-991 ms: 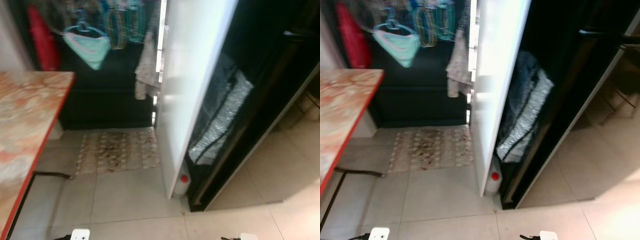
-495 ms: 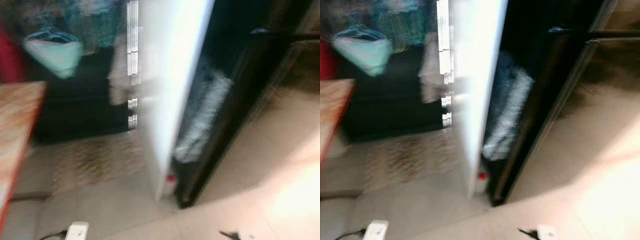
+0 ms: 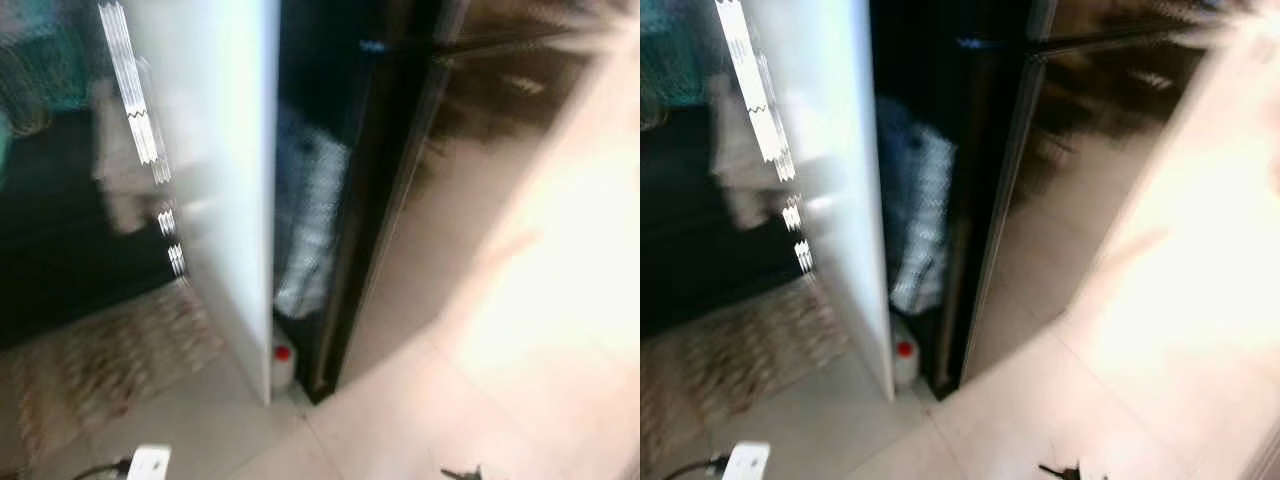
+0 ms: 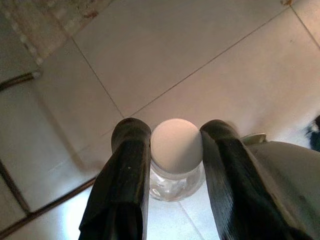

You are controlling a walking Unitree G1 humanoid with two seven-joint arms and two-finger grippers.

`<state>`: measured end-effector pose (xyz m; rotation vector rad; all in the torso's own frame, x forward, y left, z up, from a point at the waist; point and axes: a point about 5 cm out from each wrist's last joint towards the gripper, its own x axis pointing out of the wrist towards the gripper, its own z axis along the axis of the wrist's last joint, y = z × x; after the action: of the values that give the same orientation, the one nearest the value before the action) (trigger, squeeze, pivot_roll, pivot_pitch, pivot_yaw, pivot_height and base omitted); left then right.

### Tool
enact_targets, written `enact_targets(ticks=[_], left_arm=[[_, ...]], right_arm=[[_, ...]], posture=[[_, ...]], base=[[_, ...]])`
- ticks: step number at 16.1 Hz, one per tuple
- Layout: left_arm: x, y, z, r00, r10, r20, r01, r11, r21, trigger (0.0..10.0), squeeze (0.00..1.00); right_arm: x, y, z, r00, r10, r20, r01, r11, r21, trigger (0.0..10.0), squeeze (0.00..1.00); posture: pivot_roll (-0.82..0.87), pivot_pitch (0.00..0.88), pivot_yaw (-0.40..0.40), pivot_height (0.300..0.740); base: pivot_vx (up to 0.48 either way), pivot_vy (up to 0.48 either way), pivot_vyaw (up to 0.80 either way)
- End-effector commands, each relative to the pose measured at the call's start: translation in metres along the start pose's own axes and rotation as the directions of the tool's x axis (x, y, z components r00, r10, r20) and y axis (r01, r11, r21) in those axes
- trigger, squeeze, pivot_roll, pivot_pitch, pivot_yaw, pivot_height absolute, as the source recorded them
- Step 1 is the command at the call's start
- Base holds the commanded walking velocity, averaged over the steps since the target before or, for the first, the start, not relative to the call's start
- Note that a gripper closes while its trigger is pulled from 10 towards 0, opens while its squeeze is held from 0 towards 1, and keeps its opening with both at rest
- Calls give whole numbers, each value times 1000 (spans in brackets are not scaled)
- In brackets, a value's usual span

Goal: Restocking fridge

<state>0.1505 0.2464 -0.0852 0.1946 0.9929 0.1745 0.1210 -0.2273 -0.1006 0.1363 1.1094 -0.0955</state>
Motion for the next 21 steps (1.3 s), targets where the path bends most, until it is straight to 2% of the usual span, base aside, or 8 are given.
enact_targets(ticks=[1,4,15,21], left_arm=[[1,-5,7,1000,-9,25,9,1000,-10,10000,0],[1,-4,6,999,15,29,-13,998,-64,10000,0],[0,-4,4,999,17,27,-16,999,-28,10000,0],[1,-4,6,999,24,32,-22,999,-46,10000,0]], right_arm=[[-1,-5,0,1000,-21,4,21,1000,12,10000,0],[-1,-5,-1,1000,-22,4,22,1000,15,10000,0],[-1,-4,-3,1000,-16,-3,16,1000,8,10000,0],[-1,-4,-2,1000,-13,11,13,1000,18,10000,0]], posture=[[13,0,-39,740],[6,0,-33,740],[2,0,-25,740],[9,0,-34,740]], base=[[0,0,-788],[0,0,-788],[0,0,-788],[0,0,-724]])
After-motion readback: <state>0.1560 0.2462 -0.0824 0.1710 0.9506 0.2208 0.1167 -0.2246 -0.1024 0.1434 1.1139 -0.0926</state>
